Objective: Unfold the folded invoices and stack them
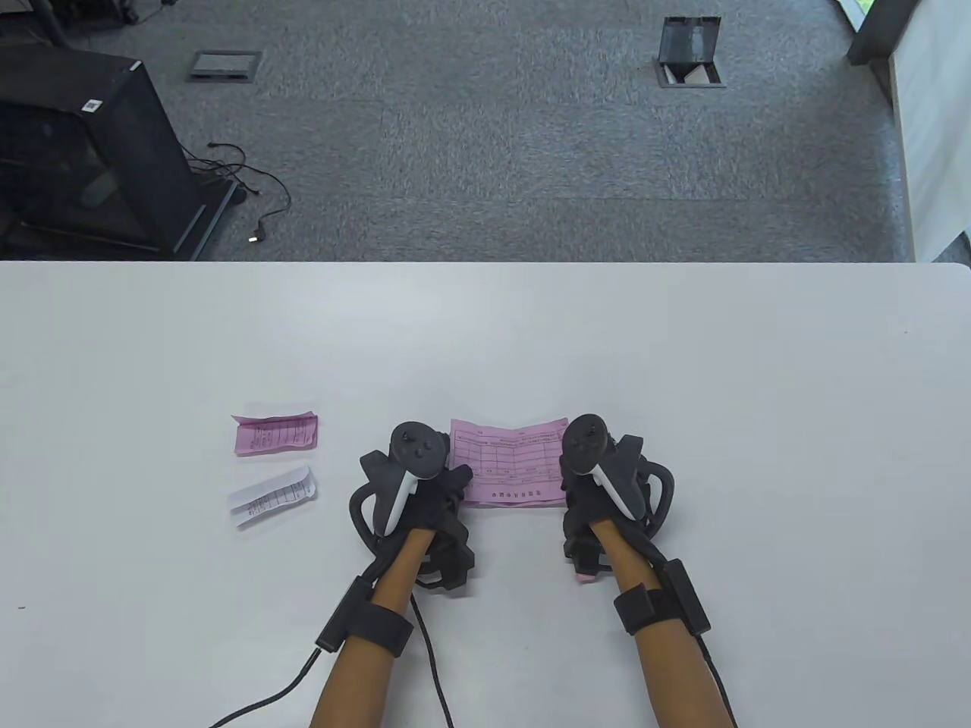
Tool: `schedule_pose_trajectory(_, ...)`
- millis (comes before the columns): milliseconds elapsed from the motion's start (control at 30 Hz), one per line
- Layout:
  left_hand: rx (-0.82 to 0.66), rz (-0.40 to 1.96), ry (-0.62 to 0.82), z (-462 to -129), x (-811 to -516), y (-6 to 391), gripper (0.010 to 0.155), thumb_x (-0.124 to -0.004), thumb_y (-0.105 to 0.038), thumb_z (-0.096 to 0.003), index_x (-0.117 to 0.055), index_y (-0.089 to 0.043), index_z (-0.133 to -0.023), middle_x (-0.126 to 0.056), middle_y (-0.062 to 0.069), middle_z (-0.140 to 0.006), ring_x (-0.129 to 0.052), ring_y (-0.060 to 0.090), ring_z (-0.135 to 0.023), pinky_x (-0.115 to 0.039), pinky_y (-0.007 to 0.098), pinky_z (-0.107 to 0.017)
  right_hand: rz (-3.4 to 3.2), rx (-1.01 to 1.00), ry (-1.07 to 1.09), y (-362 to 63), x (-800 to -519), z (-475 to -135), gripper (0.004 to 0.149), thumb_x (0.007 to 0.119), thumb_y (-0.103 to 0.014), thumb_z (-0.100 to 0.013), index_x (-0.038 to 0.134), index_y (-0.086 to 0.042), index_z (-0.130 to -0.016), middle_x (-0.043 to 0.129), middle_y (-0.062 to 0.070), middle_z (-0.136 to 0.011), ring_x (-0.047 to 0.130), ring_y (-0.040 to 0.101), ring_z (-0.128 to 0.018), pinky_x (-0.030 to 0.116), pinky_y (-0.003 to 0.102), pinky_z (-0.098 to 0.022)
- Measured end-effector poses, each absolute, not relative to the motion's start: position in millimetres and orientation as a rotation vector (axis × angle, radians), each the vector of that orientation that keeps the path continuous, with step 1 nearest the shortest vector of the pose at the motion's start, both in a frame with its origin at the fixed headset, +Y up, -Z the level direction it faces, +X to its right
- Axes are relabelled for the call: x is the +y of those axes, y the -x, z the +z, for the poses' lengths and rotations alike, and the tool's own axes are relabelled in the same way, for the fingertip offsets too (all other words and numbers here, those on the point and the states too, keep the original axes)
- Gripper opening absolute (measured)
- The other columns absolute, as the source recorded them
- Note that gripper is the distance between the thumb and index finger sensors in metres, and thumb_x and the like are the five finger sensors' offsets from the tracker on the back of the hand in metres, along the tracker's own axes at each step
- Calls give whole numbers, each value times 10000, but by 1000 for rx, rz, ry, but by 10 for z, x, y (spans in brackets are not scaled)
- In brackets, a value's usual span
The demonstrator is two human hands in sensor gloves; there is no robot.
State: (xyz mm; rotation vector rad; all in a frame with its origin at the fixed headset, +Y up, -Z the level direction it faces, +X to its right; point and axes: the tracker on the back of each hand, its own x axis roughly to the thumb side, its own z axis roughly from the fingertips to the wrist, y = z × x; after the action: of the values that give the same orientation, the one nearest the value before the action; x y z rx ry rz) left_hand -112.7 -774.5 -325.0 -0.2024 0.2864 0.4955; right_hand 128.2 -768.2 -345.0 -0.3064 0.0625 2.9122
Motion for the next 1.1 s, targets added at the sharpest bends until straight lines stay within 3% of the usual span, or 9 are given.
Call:
schedule_pose_trajectory(367,301,287,238,-3307,-7755,1007,749,-905,-403,-452,-582,-167,-1085,-965,27,-627,-931,199,-486,-799,342,-395,3055,199,374,-1185,-7753,-3483,364,778,-385,-455,740,-240,-787,758,81,-837,751,370,-761,516,654,-658)
schedule_pose_trajectory(667,332,147,236,-3264,-7734,1066,859,-901,-494,-412,-519,-177,-1113,-927,36,-693,-906,223,-554,-779,367,-448,3043,225,466,-1247,-7769,-3459,477,757,-465,-445,676,-234,-855,704,102,-886,714,379,-793,501,657,-665)
schedule_pose_trajectory(1100,328,166,227,-3236,-7724,1115,837,-892,-499,-421,-528,-197,-1111,-924,59,-716,-902,243,-577,-771,375,-469,2896,257,477,-1335,-7789,-3438,526,756,-479,-445,629,-233,-892,647,118,-907,645,389,-809,482,658,-665)
